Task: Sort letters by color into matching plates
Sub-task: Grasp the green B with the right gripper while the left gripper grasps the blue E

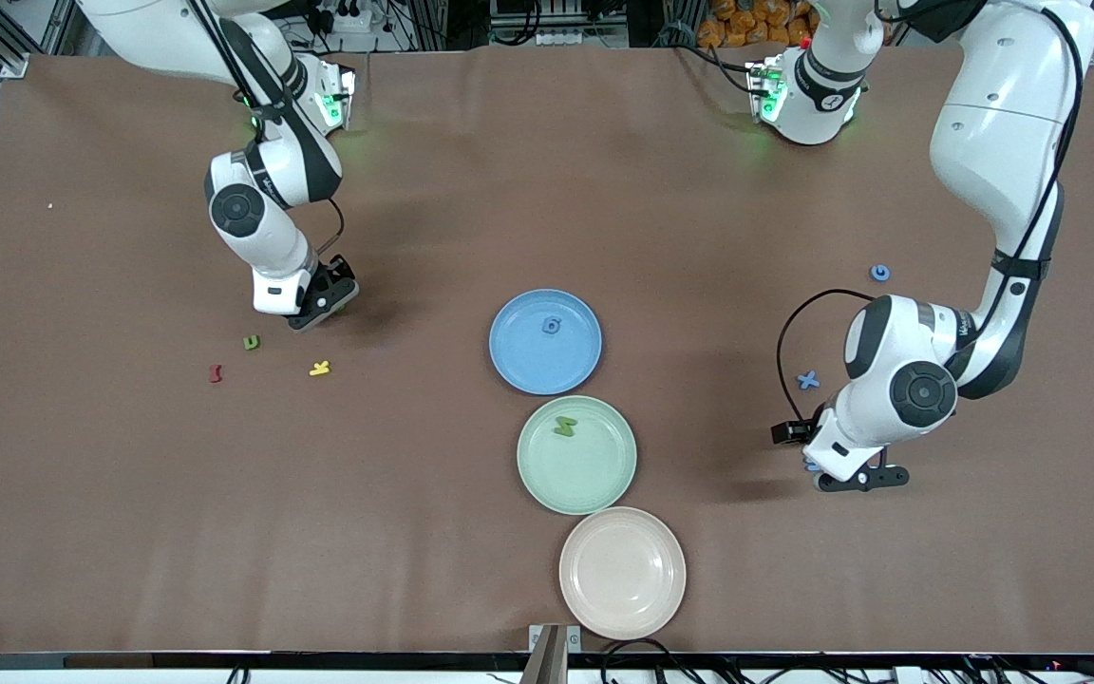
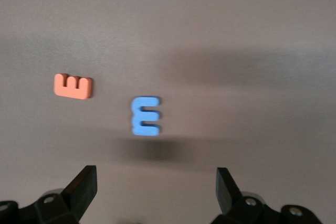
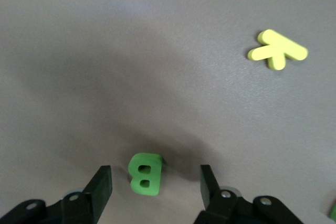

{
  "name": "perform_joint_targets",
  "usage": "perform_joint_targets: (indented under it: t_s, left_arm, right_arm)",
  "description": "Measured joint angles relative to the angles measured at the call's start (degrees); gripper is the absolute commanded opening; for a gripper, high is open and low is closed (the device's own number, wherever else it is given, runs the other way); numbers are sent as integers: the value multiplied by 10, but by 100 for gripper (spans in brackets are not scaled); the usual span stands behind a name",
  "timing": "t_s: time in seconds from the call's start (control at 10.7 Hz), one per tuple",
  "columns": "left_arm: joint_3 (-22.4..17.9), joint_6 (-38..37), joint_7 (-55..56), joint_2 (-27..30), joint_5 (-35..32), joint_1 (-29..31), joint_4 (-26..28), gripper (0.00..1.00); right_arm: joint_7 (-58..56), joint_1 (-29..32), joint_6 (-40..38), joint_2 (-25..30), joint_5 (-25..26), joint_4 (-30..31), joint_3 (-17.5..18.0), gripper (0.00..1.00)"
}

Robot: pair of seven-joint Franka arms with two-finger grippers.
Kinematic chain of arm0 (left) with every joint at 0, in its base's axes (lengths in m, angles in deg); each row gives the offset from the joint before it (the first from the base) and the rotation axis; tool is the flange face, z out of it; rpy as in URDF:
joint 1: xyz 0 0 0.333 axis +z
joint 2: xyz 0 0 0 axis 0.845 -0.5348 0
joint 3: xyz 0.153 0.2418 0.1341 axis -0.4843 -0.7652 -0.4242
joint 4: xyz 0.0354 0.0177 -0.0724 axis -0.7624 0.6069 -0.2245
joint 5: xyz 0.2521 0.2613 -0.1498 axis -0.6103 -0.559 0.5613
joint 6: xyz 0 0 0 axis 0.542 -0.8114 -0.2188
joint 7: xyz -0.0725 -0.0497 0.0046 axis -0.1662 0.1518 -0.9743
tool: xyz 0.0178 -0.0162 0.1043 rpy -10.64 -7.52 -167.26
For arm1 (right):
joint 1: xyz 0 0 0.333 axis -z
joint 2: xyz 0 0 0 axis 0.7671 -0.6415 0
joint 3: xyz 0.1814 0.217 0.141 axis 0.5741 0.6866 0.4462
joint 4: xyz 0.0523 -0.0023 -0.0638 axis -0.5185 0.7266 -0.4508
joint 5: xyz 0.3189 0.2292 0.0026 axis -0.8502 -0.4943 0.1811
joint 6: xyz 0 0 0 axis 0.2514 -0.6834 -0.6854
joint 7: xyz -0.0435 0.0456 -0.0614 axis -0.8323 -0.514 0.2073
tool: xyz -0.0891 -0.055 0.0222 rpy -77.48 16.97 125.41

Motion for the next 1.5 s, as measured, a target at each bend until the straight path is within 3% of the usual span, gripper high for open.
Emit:
perform_joint_targets:
  t_s: [0.09, 0.19, 0.28, 0.38, 0.47, 1.13, 1.5]
  left_arm:
    - [-11, 8, -21, -7, -1, 0, 0, 100]
    - [-20, 21, -47, -16, -1, 1, -1, 100]
    - [-26, 37, -68, -26, -1, 4, -4, 100]
    - [-28, 45, -79, -38, -1, 7, -11, 100]
    - [-29, 47, -82, -47, -1, 8, -18, 100]
    - [-27, 48, -73, -58, -1, 7, -28, 100]
    - [-26, 48, -51, -59, -1, 6, -32, 100]
  right_arm:
    - [1, 0, 7, -8, 0, 2, 0, 65]
    - [9, 0, 12, -12, 0, 3, 0, 55]
    - [15, 0, 12, -11, 0, 3, 0, 37]
    - [17, 0, 12, -11, 0, 3, 0, 13]
    - [17, -1, 12, -10, 0, 3, 0, 0]
    - [26, -1, 2, -2, 0, -2, 1, 0]
    - [33, 0, -59, 15, -3, -48, -4, 0]
